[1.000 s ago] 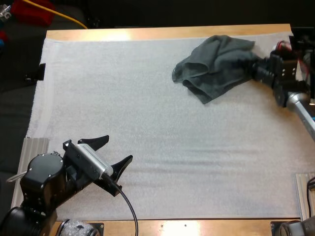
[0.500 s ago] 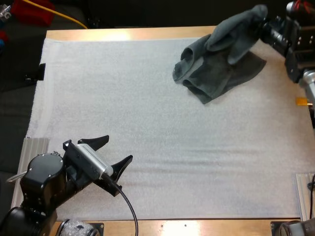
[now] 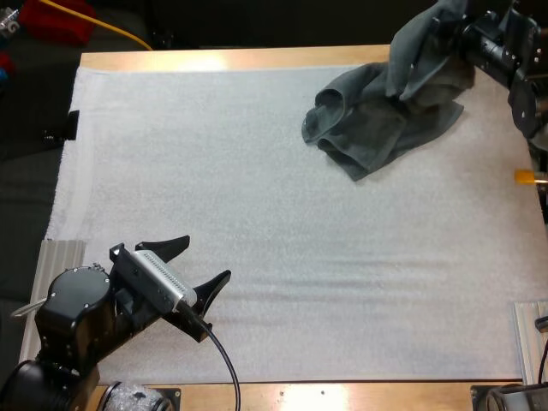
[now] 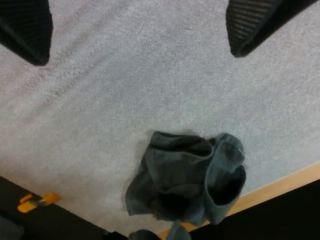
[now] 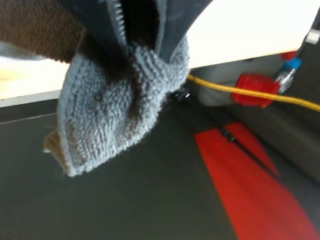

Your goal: Pick towel from pile, fold and stack

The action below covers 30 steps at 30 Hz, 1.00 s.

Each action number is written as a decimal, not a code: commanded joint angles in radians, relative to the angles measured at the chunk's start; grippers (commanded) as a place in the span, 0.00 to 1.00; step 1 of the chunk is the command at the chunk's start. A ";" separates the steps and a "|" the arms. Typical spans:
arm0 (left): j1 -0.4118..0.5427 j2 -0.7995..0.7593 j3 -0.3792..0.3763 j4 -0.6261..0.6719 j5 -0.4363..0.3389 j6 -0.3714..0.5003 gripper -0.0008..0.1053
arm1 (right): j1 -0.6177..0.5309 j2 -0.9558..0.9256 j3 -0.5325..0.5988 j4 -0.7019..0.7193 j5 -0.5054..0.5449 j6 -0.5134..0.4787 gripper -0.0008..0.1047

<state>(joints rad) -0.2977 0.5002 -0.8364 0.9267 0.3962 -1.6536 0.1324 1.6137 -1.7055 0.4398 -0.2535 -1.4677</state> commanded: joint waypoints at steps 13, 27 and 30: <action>-0.002 0.000 -0.008 -0.014 0.004 -0.009 0.66 | 0.172 -0.120 -0.016 0.292 -0.015 -0.141 0.03; -0.002 0.000 -0.008 0.070 0.004 -0.018 0.66 | 0.430 -0.137 -0.014 0.508 -0.012 -0.204 0.03; -0.002 0.000 -0.008 0.088 0.004 -0.018 0.66 | 0.496 -0.137 -0.014 0.508 0.022 -0.205 0.03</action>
<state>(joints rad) -0.2977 0.5002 -0.8364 1.0075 0.3962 -1.6643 0.6244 1.4945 -1.7074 0.9428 -0.2323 -1.6602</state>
